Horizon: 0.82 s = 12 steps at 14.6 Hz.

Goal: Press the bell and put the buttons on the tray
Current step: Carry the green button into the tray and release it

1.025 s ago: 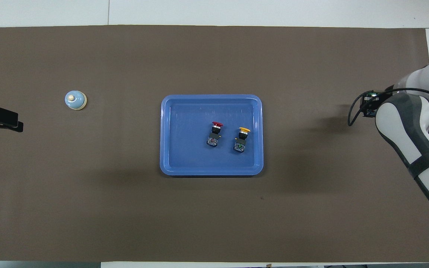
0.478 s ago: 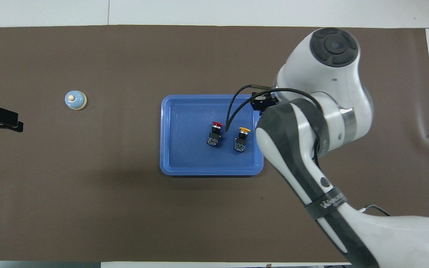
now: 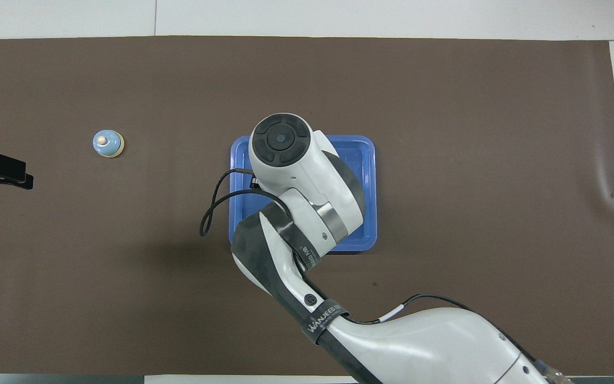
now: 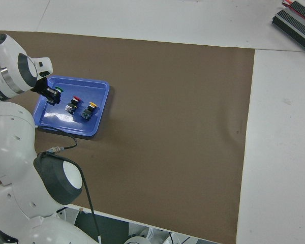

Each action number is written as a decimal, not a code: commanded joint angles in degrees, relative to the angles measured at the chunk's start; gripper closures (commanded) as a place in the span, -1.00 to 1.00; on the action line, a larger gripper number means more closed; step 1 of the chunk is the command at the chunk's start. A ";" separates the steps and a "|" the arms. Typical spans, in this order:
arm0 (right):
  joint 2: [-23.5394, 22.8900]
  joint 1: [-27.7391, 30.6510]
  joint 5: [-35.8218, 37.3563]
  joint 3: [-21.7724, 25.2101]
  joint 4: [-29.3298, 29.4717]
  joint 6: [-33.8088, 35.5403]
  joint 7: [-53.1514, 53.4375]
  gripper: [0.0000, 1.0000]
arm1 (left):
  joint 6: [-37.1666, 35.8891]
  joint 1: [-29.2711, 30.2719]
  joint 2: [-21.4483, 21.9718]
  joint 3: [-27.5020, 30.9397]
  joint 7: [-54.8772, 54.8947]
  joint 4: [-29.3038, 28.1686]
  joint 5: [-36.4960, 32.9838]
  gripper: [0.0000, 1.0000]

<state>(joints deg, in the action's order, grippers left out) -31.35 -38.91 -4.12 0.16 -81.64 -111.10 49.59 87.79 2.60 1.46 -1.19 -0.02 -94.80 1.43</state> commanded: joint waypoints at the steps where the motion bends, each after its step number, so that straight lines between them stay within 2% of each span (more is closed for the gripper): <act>1: -1.08 -1.60 0.70 0.46 1.83 -0.44 1.56 1.00 | 0.01 0.12 0.56 -0.04 -0.59 0.05 -0.73 -1.00; 5: -1.70 -2.05 1.13 0.37 -2.12 -7.54 1.57 1.00 | 0.01 0.12 0.56 -0.04 -0.51 0.05 -0.73 -1.00; 9: -3.28 -2.49 1.84 0.37 -2.39 -8.61 1.39 1.00 | 0.01 0.12 0.56 -0.04 -0.59 0.05 -0.81 -1.00; 12: -5.03 -3.80 1.84 0.37 -3.44 -11.85 2.18 1.00 | 0.01 0.12 0.56 -0.04 -0.59 0.05 -0.82 -1.00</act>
<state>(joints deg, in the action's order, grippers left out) -35.72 -41.59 -3.31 0.44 -83.89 -120.57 50.34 87.79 2.60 1.46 -1.19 -0.03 -94.80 1.43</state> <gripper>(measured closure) 0.595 0.000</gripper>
